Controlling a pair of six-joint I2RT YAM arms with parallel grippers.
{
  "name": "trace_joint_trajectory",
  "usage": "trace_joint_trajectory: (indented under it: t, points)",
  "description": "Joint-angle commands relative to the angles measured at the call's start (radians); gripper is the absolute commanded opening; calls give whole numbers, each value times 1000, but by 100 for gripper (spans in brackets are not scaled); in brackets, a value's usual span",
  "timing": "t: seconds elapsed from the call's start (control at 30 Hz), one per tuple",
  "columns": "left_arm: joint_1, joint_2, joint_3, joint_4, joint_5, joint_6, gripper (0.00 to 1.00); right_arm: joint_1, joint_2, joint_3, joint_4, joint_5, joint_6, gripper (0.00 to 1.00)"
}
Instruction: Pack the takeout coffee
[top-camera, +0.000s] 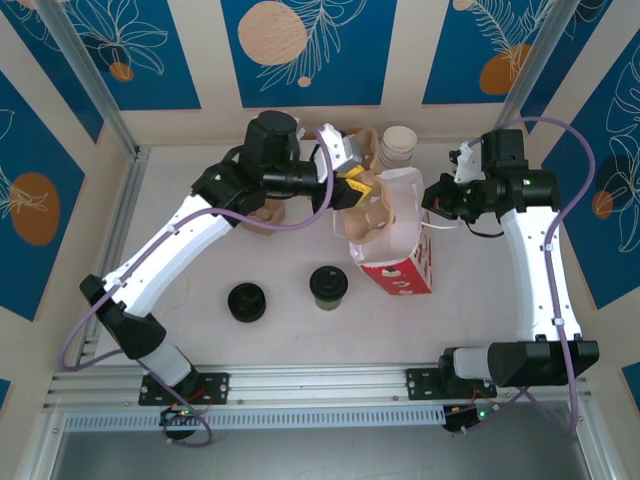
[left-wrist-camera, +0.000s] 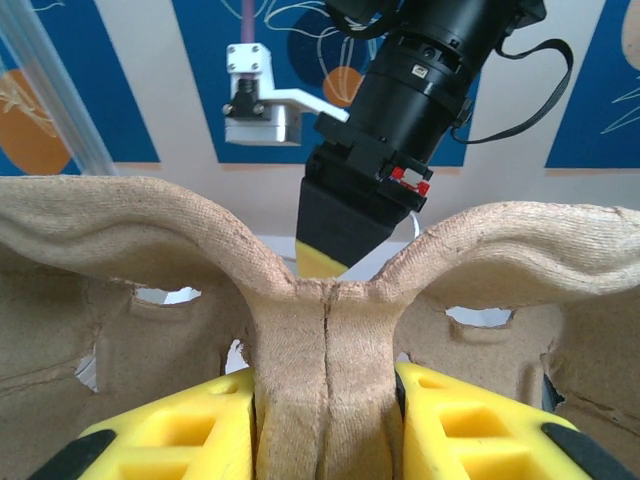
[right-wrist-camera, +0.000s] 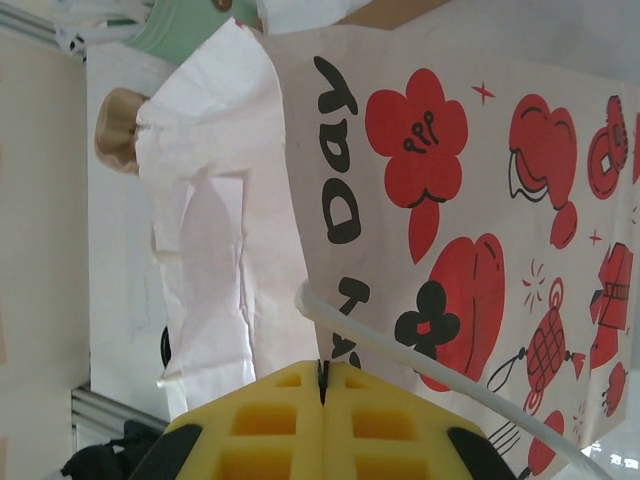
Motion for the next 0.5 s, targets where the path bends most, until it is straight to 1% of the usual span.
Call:
trace_joint_trajectory:
  t: [0.0,0.2,0.47]
  points:
    - [-31,36,50,-24,66,-12,33,2,-27,11,-49,-58,-53,0]
    - [-46,102,82,-86,135,-25,33,12,-44,-3,-43,-80,-92,0]
    - [-48,182,162,-249,201,30,32,33,-44,-7,-29,-103,-108,0]
